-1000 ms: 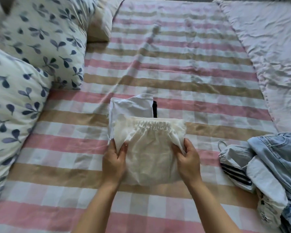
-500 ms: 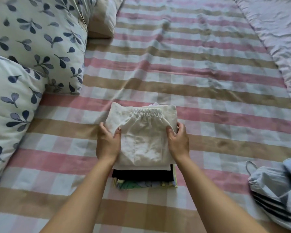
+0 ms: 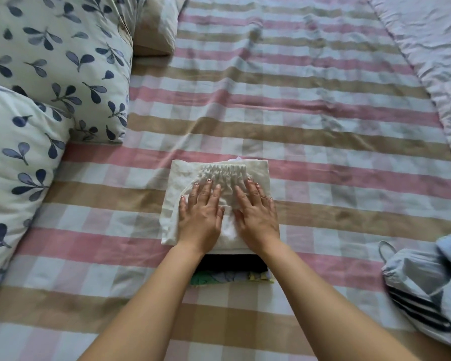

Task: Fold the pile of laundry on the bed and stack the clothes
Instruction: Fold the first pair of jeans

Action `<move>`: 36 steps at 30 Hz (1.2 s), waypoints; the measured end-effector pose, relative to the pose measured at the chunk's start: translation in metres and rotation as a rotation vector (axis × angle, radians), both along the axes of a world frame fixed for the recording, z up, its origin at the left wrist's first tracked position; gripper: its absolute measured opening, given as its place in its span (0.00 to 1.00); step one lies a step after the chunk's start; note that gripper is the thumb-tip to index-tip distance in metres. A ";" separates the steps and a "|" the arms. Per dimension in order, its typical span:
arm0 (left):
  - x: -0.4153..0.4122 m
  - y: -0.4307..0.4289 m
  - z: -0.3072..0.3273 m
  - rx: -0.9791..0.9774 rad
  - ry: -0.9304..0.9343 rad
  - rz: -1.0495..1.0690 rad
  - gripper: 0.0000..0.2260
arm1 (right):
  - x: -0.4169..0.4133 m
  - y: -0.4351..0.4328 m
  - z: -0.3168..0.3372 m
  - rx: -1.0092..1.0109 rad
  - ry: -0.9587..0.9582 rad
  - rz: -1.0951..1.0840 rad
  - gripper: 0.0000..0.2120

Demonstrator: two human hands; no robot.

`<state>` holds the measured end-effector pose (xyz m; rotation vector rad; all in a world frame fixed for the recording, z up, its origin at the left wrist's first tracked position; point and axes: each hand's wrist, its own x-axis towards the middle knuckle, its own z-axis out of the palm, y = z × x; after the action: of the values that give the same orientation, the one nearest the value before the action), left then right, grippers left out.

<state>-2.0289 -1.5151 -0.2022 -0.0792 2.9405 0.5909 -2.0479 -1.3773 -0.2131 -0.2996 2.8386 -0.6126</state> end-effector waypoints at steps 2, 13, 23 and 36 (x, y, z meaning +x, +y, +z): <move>0.011 0.010 0.017 0.099 0.101 0.048 0.22 | 0.010 0.010 0.015 -0.080 0.081 -0.048 0.24; 0.078 0.169 0.076 0.414 0.070 -0.250 0.13 | 0.119 0.184 0.073 -0.126 0.118 -0.367 0.09; 0.135 0.374 0.073 0.530 -0.034 -0.444 0.10 | 0.194 0.377 0.087 -0.011 0.148 -0.580 0.09; 0.173 0.518 0.018 0.634 -0.182 -0.242 0.10 | 0.233 0.495 0.020 0.142 -0.020 -0.713 0.15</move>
<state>-1.8561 -0.9970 -0.1842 0.2700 2.4062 1.3456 -1.8147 -0.8827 -0.1931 0.7674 2.9035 -0.5110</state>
